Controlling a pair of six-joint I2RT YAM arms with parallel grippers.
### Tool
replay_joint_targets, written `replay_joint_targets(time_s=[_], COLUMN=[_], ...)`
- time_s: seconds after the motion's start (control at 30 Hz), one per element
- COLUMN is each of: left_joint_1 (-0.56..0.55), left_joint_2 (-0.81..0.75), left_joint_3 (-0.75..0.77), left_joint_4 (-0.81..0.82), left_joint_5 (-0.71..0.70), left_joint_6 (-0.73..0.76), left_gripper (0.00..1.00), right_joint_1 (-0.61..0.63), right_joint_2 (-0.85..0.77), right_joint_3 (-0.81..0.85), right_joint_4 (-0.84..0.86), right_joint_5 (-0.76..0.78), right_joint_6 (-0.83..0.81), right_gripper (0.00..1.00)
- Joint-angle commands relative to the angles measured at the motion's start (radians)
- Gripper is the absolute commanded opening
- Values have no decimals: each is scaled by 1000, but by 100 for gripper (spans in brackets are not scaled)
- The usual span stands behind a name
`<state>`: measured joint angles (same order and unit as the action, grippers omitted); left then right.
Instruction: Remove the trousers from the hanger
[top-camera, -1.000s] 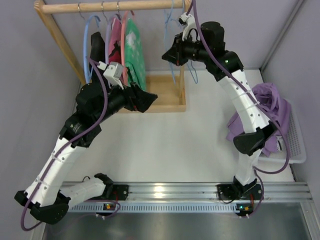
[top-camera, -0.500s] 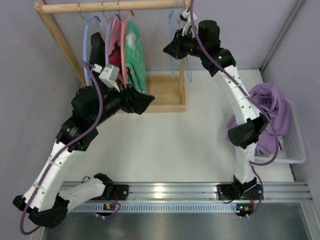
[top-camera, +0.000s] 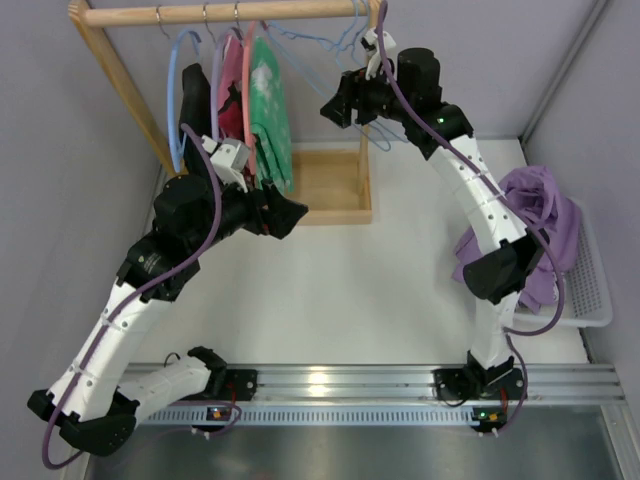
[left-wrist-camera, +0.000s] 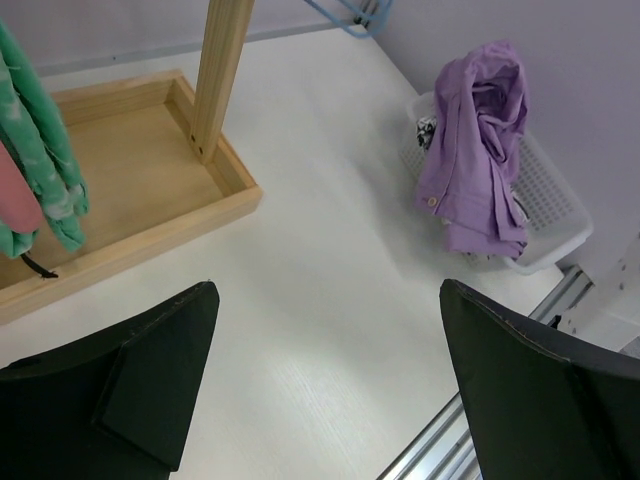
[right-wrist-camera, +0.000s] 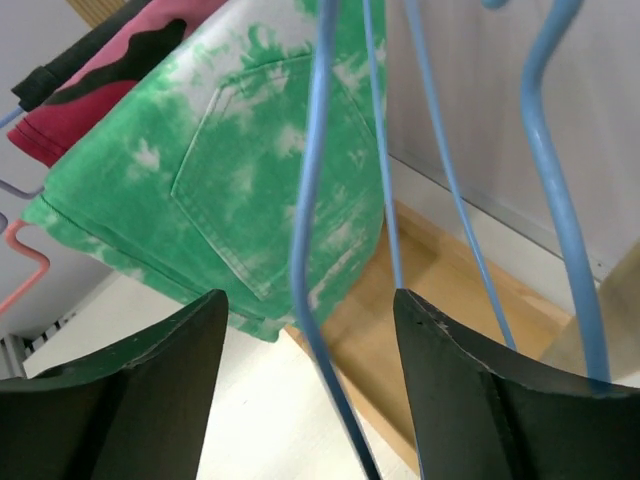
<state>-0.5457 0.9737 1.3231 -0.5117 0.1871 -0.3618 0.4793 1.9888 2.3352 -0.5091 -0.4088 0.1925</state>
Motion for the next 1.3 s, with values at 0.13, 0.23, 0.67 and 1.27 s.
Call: replay_joint_targets(time_s=[0.13,0.23,0.67,1.27], left_joint_1=[6,4,18,171], left_joint_2=[17,17,-33,-184], left_joint_3=[16,22,-41,-36], left_joint_4=[-102,-145,-283,-452], left_joint_5=[9,14,-107,-224], left_joint_6=[136,191,290,353], left_gripper=[99,99,99,99], right_joint_1=[-2,2,7,-140], right_joint_2=[-203,-278,-542,-1215], right_joint_3=[-121,-181,-430,-1097], right_joint_4=[-8,-17,-121,-186], right_joint_5=[71,83,202,246], right_joint_6=[-36,-50,-146,-232], right_gripper=[87,94,99,99])
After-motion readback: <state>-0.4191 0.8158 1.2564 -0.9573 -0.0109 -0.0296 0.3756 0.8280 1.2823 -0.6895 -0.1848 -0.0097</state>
